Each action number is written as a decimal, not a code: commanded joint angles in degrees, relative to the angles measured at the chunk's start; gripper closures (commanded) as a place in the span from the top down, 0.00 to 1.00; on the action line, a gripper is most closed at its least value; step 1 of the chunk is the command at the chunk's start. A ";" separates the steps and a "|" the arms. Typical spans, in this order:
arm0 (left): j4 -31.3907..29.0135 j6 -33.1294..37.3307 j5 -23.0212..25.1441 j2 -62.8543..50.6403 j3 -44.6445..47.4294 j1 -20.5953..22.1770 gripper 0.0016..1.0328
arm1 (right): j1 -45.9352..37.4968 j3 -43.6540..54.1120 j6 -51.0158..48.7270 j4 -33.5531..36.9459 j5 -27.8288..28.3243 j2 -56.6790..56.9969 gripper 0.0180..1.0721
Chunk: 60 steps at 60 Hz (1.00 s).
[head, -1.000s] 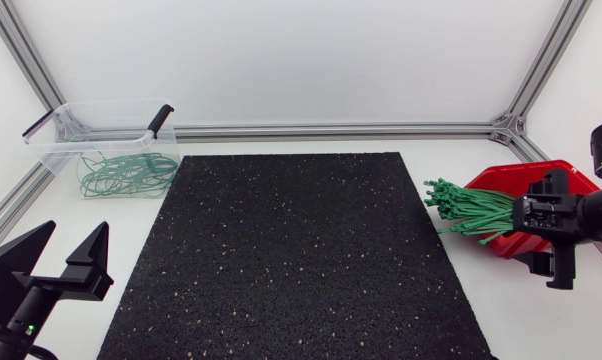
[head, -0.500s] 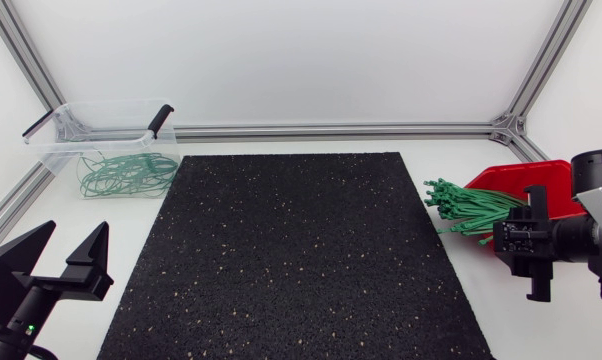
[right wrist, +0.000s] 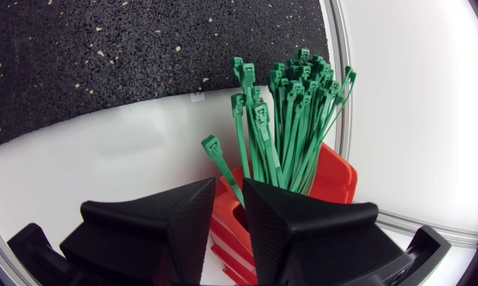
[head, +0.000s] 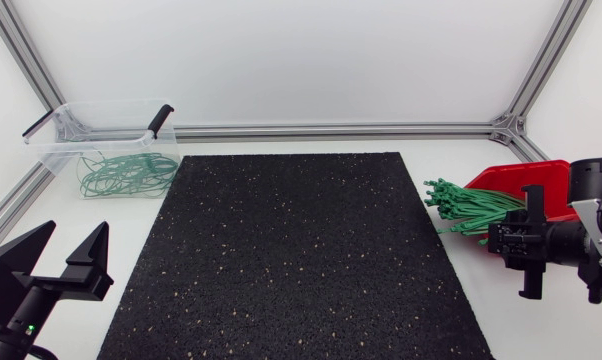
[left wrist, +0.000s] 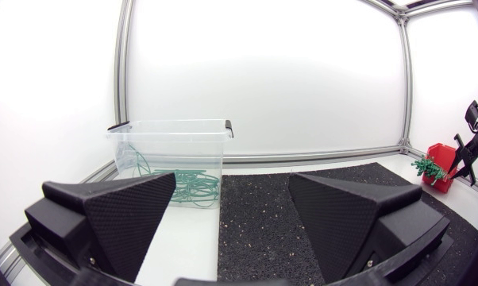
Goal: Take a green cable tie from the red box, thread the tail through the head to close it, then place it in the transparent bin on the left.
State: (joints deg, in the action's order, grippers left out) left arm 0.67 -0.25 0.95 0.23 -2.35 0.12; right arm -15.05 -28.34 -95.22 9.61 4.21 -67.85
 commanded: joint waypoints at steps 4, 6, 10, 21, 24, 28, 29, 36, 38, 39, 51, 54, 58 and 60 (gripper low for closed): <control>-0.84 -1.07 0.02 0.30 2.35 0.14 0.96 | 0.37 1.88 -1.46 -1.34 -0.43 -0.44 0.26; -0.84 -1.07 0.02 0.30 2.35 0.14 0.96 | 0.37 2.15 -1.46 -1.78 -0.52 -0.52 0.26; -0.84 -1.07 0.02 0.30 2.35 0.14 0.96 | 0.37 2.32 -1.46 -2.49 -0.60 -0.79 0.26; -1.02 -1.07 0.02 0.30 2.26 0.14 0.96 | 0.37 2.59 -1.28 -5.30 -0.69 -1.49 0.23; -1.02 -1.07 0.02 0.30 2.26 0.14 0.96 | 0.37 2.67 -1.20 -5.91 -0.78 -1.58 0.23; -1.02 -1.07 0.02 0.30 2.26 0.14 0.96 | 0.37 2.85 -1.37 -6.53 -0.78 -1.58 0.23; -1.02 -1.07 0.02 0.30 2.26 0.14 0.96 | 0.37 2.94 -1.37 -6.53 -0.78 -1.67 0.23; -1.02 -1.07 0.02 0.30 2.26 -0.03 0.96 | 0.37 3.20 -1.46 -6.53 -0.87 -1.75 0.23; -0.93 -1.07 0.02 0.30 2.26 -0.03 0.96 | 0.37 3.29 -1.46 -6.53 -0.87 -1.67 0.21; -1.02 -1.07 0.02 0.30 2.26 -0.03 0.96 | 0.46 3.38 -1.46 -6.35 -0.87 -1.67 0.21; -1.11 -1.07 0.02 -0.05 2.26 -0.30 0.96 | 0.90 4.17 -1.55 -6.62 -1.04 -1.58 0.21; -1.02 -1.07 0.02 -0.23 2.26 -0.30 0.96 | 0.90 4.26 -1.64 -6.53 -1.04 -1.49 0.21; -1.02 -1.07 -0.07 -0.23 2.26 -0.30 0.96 | 0.99 4.34 -1.55 -6.62 -1.31 -1.67 0.20; -1.02 -1.07 0.02 -0.23 2.26 -0.21 0.96 | 1.07 4.34 -1.55 -6.62 -1.31 -1.67 0.19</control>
State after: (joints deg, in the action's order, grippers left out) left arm 0.64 -0.25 0.95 0.23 -2.35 0.12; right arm -14.50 -25.37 -95.22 3.46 3.27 -68.66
